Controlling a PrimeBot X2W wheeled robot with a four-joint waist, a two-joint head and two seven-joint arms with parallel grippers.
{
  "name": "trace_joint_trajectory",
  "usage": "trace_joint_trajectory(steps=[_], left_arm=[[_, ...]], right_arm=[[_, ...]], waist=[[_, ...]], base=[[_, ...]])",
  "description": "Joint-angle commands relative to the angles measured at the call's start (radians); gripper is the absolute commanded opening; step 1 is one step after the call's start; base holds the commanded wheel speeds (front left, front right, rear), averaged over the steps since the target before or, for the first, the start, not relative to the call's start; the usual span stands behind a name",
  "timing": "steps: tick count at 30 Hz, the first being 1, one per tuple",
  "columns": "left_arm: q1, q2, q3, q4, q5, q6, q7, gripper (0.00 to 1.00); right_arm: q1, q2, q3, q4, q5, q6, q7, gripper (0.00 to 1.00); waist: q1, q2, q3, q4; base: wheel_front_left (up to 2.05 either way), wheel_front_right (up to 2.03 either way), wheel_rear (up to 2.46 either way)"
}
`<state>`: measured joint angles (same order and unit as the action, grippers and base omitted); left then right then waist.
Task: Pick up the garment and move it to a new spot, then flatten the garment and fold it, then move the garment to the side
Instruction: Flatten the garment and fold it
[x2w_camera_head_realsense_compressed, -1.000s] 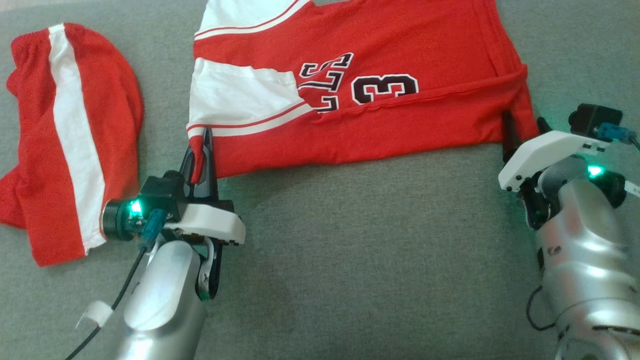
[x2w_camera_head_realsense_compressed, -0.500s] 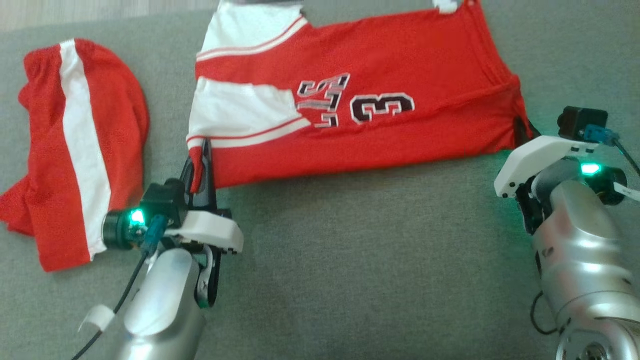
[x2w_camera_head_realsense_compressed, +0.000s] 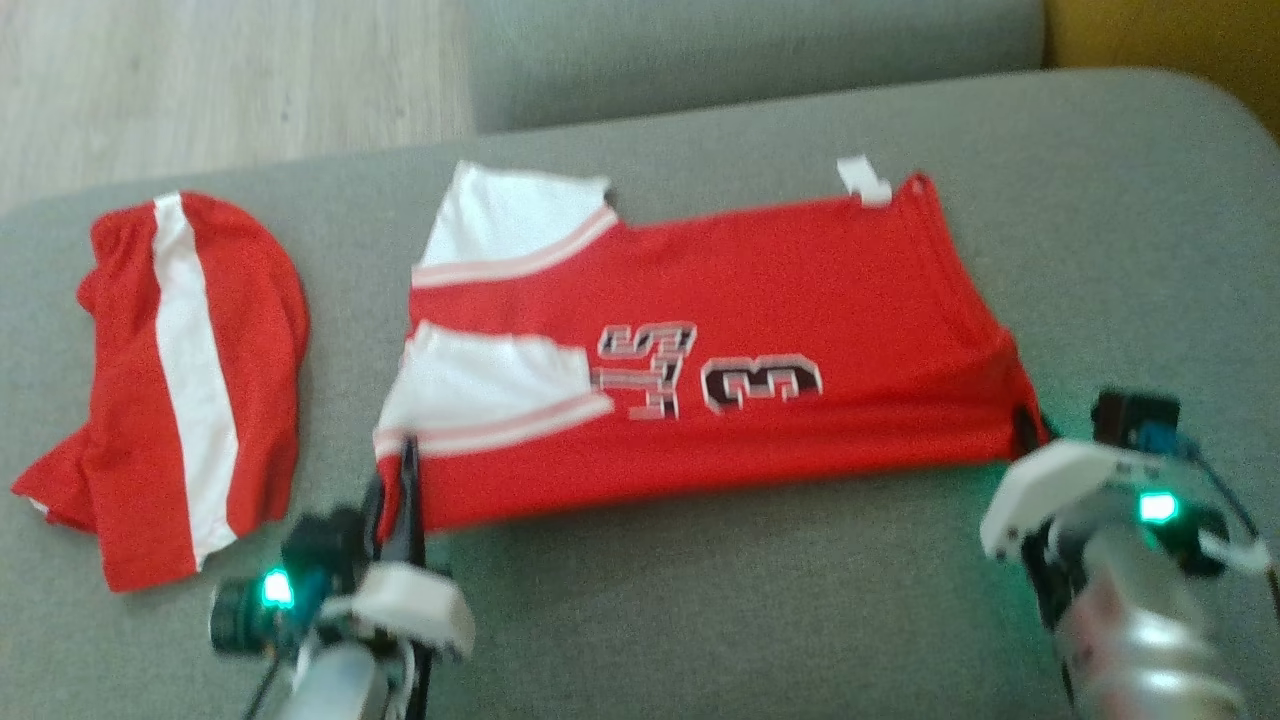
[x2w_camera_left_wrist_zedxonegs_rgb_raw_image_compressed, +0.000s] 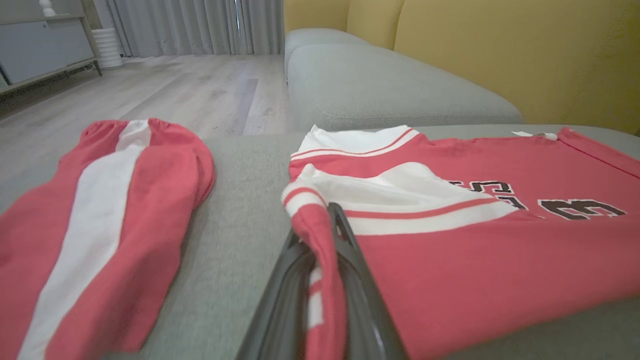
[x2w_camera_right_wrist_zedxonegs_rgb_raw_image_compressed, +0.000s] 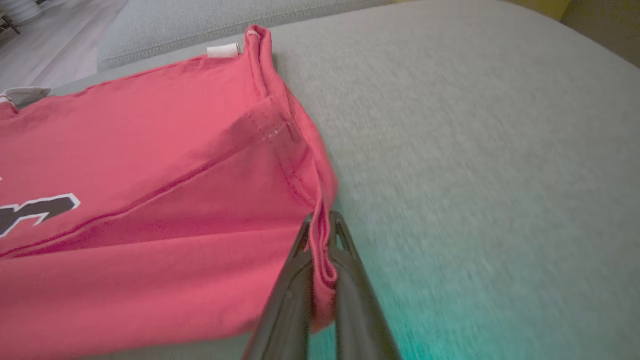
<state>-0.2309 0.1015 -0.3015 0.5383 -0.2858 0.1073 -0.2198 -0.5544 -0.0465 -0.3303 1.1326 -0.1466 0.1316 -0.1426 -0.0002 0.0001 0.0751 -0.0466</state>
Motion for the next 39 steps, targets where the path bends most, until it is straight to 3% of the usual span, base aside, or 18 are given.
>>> trace_joint_trajectory(steps=[1, 13, 14, 15, 18, 19, 26, 31, 35, 39], left_arm=[[0.018, 0.029, 0.029, -0.037, -0.013, 0.016, -0.004, 0.0], [0.168, 0.021, -0.012, -0.151, -0.019, 0.04, 0.039, 0.0], [0.172, 0.022, -0.013, -0.158, -0.02, 0.042, 0.043, 0.0], [0.176, 0.022, -0.014, -0.163, -0.021, 0.044, 0.047, 0.08], [0.182, 0.021, -0.01, -0.178, -0.027, 0.053, 0.049, 0.84], [0.182, 0.02, -0.007, -0.184, -0.029, 0.056, 0.045, 1.0], [0.177, 0.022, 0.048, -0.282, -0.055, 0.077, -0.013, 1.0], [0.12, 0.051, 0.07, -0.369, -0.046, 0.066, -0.027, 1.0], [0.009, 0.108, 0.061, -0.384, -0.025, 0.024, 0.023, 1.0], [-0.167, 0.162, 0.058, -0.385, -0.026, -0.045, 0.08, 1.0]], right_arm=[[0.013, -0.004, 0.025, -0.025, 0.019, -0.001, -0.021, 0.0], [0.141, -0.004, 0.059, -0.101, 0.113, -0.001, -0.027, 0.0], [0.146, -0.004, 0.069, -0.113, 0.124, -0.001, -0.03, 0.75], [0.151, -0.004, 0.08, -0.123, 0.14, -0.001, -0.031, 1.0], [0.165, -0.004, 0.099, -0.166, 0.173, -0.001, -0.03, 1.0], [0.168, -0.004, 0.103, -0.186, 0.184, -0.001, -0.034, 1.0], [0.186, -0.004, 0.131, -0.402, 0.245, -0.001, -0.075, 1.0], [0.192, -0.004, 0.126, -0.563, 0.265, -0.001, -0.049, 1.0], [0.179, -0.004, 0.121, -0.666, 0.268, -0.001, -0.006, 1.0], [0.14, -0.004, 0.128, -0.746, 0.268, -0.001, 0.033, 1.0]], waist=[[0.0002, -0.0001, -0.049, -0.006], [0.0002, -0.0001, -0.096, -0.006], [0.0002, -0.0001, -0.097, -0.006], [0.0002, -0.0001, -0.097, -0.007], [0.0002, -0.0001, -0.095, -0.012], [0.0002, -0.0001, -0.093, -0.013], [0.0002, -0.0001, -0.061, -0.032], [0.0002, -0.0001, -0.007, -0.042], [0.0002, -0.0001, 0.062, -0.046], [0.0002, -0.0001, 0.146, -0.056]], base=[[0.0, 0.0, 0.0], [0.0, 0.0, 0.0], [0.0, 0.0, 0.0], [0.0, 0.0, 0.0], [0.0, 0.0, 0.0], [0.0, 0.0, 0.0], [0.0, 0.0, 0.0], [0.0, 0.0, 0.0], [0.0, 0.0, 0.0], [0.0, 0.0, 0.0]])
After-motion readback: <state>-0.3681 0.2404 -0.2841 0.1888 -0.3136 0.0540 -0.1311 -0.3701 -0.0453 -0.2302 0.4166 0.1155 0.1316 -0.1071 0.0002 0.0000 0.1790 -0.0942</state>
